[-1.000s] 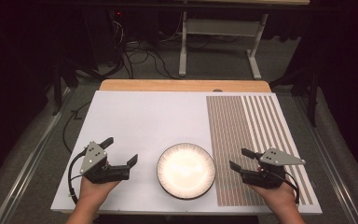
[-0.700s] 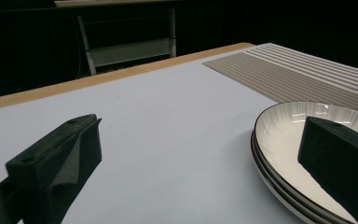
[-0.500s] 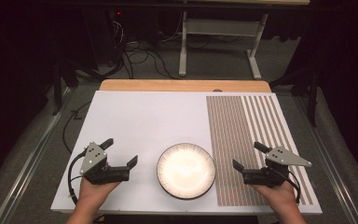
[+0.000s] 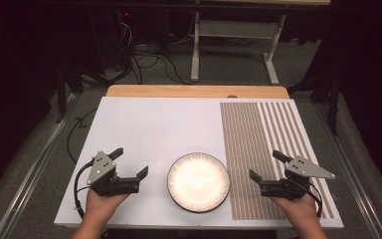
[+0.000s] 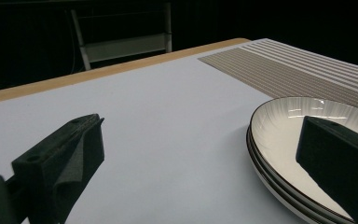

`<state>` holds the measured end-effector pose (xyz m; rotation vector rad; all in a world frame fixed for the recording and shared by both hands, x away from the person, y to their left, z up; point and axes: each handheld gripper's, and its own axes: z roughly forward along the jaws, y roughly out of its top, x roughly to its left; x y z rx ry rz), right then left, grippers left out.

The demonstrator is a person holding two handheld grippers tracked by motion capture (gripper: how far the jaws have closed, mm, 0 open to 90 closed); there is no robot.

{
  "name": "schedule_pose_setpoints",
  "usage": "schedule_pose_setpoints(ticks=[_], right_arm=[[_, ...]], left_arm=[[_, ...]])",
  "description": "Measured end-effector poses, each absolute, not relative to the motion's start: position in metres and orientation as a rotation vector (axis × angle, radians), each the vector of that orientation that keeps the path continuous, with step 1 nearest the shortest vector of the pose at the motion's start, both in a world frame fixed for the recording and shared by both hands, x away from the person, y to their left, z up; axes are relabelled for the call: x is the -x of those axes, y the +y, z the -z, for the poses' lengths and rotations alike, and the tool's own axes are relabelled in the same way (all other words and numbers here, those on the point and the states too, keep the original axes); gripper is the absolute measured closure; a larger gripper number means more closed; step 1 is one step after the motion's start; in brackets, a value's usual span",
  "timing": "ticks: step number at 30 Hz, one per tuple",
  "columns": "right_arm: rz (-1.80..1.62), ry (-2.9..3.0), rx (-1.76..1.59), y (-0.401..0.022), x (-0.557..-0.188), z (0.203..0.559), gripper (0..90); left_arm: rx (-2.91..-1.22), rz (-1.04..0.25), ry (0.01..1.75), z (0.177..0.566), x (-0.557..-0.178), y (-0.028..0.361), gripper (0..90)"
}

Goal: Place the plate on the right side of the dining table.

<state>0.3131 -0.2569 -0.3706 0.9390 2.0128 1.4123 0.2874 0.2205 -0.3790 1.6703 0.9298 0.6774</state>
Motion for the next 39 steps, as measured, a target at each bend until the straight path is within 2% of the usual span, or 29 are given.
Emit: schedule_pose_setpoints(ticks=[3,7,8,9,13,15,18,22,27,30,39], right_arm=[[-1.407,2.017,-0.94,-0.256,-0.312,0.37,2.2],[-1.398,2.017,-0.935,-0.255,-0.312,0.369,9.3],[-1.383,2.016,-0.934,-0.254,-0.311,0.368,16.8],[-1.383,2.016,-0.934,-0.254,-0.311,0.368,16.8],[-1.361,2.05,-0.918,-0.25,-0.31,0.368,35.3],[-1.349,2.083,-0.898,-0.248,-0.31,0.368,48.2],[-1.326,2.137,-0.868,-0.242,-0.31,0.371,62.3],[-1.332,2.208,-0.833,-0.236,-0.311,0.373,75.0],[-1.316,2.282,-0.802,-0.23,-0.314,0.378,80.9],[-1.295,2.34,-0.79,-0.225,-0.315,0.382,88.8],[-1.2,2.474,-0.714,-0.207,-0.316,0.392,90.0]], left_arm=[[-1.663,-0.679,0.925,0.378,-0.287,0.22,1.8],[-1.666,-0.681,0.913,0.378,-0.286,0.22,1.6],[-1.667,-0.684,0.912,0.378,-0.286,0.219,0.7],[-1.668,-0.683,0.911,0.378,-0.286,0.219,0.7],[-1.668,-0.669,0.915,0.378,-0.285,0.218,0.4],[-1.667,-0.666,0.918,0.377,-0.286,0.219,0.4],[-1.666,-0.662,0.921,0.377,-0.287,0.22,0.3],[-1.667,-0.663,0.923,0.377,-0.287,0.22,0.2],[-1.663,-0.667,0.929,0.377,-0.287,0.22,0.2],[-1.668,-0.666,0.928,0.377,-0.287,0.22,0.4],[-1.667,-0.66,0.925,0.377,-0.287,0.22,0.4]])
